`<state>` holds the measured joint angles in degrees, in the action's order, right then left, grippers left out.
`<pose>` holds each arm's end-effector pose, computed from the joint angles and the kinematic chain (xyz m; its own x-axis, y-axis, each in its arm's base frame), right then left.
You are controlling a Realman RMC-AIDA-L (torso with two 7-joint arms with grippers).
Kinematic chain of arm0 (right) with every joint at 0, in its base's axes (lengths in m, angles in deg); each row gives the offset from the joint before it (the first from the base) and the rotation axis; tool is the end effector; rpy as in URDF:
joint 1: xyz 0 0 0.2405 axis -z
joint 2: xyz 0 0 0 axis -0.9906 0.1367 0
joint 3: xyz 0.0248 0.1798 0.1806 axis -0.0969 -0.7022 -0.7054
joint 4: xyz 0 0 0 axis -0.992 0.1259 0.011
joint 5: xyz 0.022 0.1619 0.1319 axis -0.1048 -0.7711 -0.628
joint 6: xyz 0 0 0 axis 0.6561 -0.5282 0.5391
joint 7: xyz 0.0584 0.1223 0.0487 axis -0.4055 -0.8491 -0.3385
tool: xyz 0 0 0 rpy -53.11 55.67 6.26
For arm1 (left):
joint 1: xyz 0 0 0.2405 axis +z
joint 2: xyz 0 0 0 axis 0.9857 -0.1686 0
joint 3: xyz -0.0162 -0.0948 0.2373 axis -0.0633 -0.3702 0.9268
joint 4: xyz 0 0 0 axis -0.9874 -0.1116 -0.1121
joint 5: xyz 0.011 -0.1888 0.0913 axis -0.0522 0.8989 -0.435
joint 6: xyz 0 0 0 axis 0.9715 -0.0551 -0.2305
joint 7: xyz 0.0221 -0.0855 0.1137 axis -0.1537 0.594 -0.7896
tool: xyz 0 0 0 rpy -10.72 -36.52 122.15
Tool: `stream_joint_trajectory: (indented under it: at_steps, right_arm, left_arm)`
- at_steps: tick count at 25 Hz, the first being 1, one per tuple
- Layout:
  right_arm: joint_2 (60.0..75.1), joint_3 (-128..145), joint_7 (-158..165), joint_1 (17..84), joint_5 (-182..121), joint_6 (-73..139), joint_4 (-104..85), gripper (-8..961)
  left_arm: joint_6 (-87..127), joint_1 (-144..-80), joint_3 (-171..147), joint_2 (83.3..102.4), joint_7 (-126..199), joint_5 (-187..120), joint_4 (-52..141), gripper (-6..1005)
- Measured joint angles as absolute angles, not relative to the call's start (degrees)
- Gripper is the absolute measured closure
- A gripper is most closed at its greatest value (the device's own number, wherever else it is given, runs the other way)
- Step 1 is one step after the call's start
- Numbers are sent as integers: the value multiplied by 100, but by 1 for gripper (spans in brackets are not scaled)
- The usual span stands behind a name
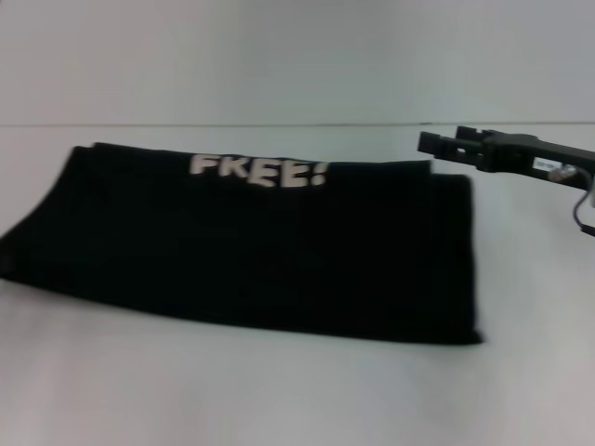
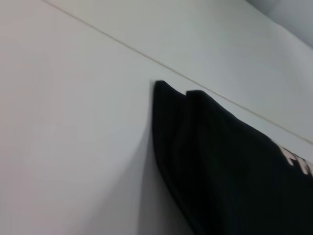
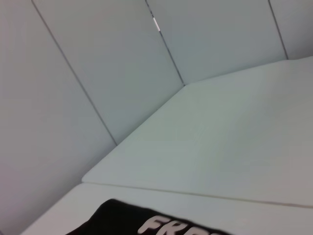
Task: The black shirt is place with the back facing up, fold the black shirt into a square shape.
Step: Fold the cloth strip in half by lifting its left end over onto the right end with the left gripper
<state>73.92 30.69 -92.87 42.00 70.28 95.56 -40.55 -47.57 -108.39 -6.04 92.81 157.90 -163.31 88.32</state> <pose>0.2424 0.4087 0.0187 0.5381 -0.5118 -0.6698 -0.7845 -0.5947 -0.1758 -0.3859 0.3248 0.1003 0.1678 0.7354 0.6565 0.9735 -0.0185 -0.2281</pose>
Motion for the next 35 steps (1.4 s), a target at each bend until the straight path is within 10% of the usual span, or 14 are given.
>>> stream_joint_trajectory:
  at_steps: [12, 20, 29, 35]
  right_arm:
    - [7418, 3187, -9193, 3939, 7006, 9100, -3771, 11]
    - [7345, 3130, -9090, 4087, 7001, 9089, -3837, 12]
    - [7103, 3000, -9064, 4368, 6850, 9221, -3866, 11]
    - [7000, 2997, -9062, 4471, 6789, 9299, -3870, 11]
  left_arm:
    - [-5342, -10518, -648, 9166, 15746, -16396, 9516, 956]
    - [-6782, -11837, -149, 9133, 15705, -15650, 8620, 955]
    - [-6181, -13078, 509, 10192, 15306, -15304, 7431, 956]
    - [-4593, -13010, 463, 10240, 13768, -14577, 5282, 926]
